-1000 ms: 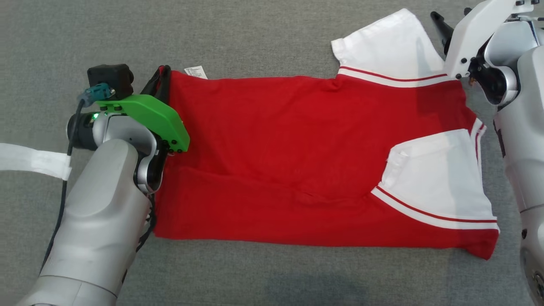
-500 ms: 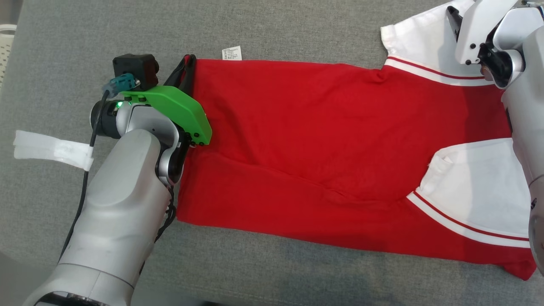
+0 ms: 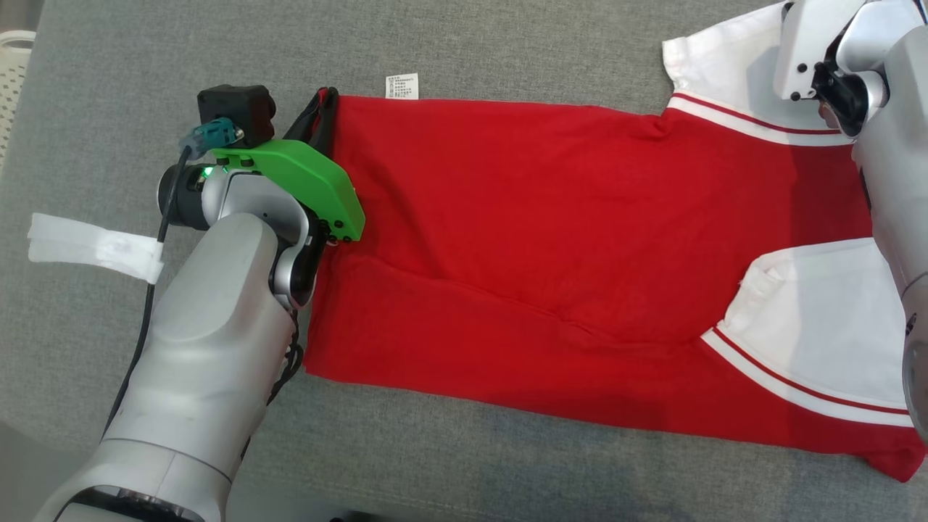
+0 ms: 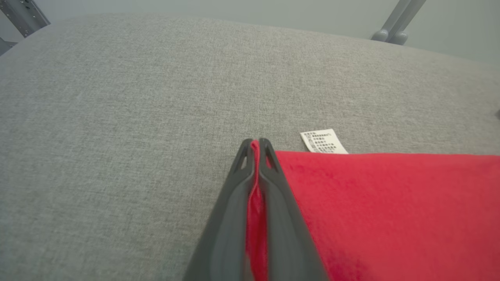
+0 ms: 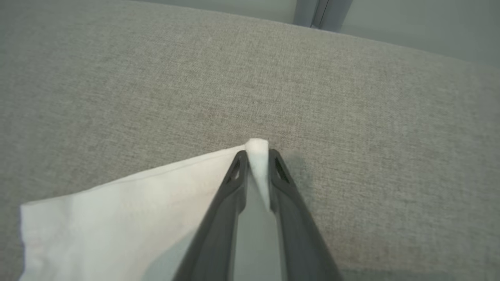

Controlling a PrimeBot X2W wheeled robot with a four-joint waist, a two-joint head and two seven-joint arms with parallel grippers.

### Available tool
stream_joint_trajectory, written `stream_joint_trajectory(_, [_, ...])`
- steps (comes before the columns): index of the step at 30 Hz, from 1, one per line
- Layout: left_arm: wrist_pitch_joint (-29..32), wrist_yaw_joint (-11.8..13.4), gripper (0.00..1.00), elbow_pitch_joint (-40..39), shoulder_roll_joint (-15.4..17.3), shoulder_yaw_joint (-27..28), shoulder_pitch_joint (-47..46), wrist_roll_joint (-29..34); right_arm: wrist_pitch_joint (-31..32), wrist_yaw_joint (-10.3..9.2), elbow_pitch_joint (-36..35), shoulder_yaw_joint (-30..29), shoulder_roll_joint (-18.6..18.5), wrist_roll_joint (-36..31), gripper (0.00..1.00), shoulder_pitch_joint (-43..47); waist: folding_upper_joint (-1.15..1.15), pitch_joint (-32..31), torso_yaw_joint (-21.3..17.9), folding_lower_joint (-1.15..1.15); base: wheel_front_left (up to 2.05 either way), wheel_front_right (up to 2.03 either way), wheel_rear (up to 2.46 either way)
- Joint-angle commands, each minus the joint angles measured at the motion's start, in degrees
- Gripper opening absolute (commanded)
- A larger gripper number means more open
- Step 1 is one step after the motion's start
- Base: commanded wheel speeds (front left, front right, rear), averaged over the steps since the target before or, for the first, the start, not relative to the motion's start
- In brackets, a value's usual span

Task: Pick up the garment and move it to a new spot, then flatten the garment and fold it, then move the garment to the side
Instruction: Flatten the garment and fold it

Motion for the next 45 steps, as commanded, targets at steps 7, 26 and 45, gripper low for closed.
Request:
stream_joint_trajectory(7, [-0.6,-0.3,0.00,1.9,0.8,0.3,-2.0,-0.9,-0.8,0.00,2.4,1.9,0.5,-0.9,0.00,-0.6,0.00,-0.4,-0.9,0.00,0.00,0.00,0.00])
stream_joint_trajectory(26, [-3.0,-0.6,0.00,5.5,4.6,2.6,2.1,-3.6,-10.5,0.00,-5.1,10.1,2.6,12.5,0.00,6.2,0.00,-6.6,-7.7,0.00,0.00,0.00,0.00])
stream_joint_trajectory(45, [-2.8,0.0,0.00,-4.9,11.2,2.6,15.5,-4.9,-16.2,0.00,-36.0,17.5,-7.8,29.3,0.00,33.1,0.00,-17.8,-12.8,0.00,0.00,0.00,0.00])
